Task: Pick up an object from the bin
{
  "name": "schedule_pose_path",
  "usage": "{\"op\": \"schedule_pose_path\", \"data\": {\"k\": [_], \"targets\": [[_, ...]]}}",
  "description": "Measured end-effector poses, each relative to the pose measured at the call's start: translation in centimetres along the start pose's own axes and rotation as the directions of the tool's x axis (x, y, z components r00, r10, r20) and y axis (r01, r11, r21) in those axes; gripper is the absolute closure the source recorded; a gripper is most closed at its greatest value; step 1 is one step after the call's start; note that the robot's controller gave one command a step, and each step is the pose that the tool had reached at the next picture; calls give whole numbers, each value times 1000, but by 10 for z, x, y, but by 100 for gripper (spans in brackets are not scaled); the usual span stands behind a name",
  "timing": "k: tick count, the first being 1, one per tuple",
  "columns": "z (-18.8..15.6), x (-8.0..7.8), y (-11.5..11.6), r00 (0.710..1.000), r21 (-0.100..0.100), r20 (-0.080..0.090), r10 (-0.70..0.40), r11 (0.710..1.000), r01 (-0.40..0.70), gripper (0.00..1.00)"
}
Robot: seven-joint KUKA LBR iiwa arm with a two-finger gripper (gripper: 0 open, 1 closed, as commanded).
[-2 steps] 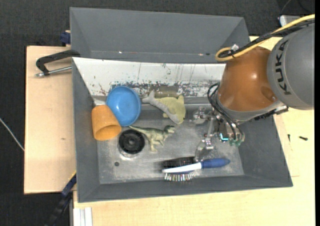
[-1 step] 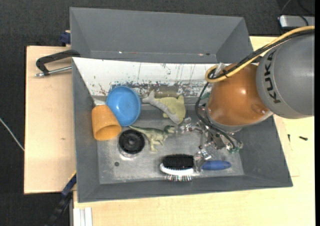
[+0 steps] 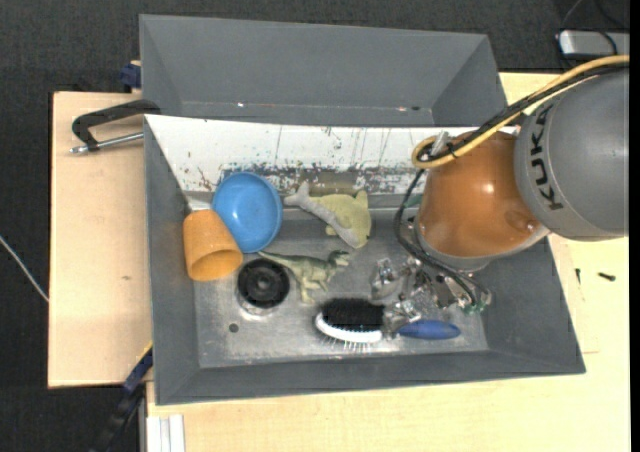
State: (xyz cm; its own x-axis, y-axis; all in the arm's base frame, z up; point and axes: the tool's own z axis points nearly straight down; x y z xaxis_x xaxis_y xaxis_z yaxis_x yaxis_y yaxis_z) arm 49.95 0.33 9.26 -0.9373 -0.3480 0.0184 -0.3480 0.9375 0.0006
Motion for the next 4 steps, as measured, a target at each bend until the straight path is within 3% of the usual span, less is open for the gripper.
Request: {"op": "schedule_pose_path", "data": {"k": [1, 2, 3, 4], "targets": [[-182, 3, -14, 999, 6, 34, 5, 1000, -5, 100], [-48, -51, -18, 989, -5, 14, 146, 989, -146, 100], [-53, -51, -19, 989, -3, 20, 147, 989, -147, 0], [-33, -103, 45, 984, -7, 26, 175, 985, -175, 0]]}}
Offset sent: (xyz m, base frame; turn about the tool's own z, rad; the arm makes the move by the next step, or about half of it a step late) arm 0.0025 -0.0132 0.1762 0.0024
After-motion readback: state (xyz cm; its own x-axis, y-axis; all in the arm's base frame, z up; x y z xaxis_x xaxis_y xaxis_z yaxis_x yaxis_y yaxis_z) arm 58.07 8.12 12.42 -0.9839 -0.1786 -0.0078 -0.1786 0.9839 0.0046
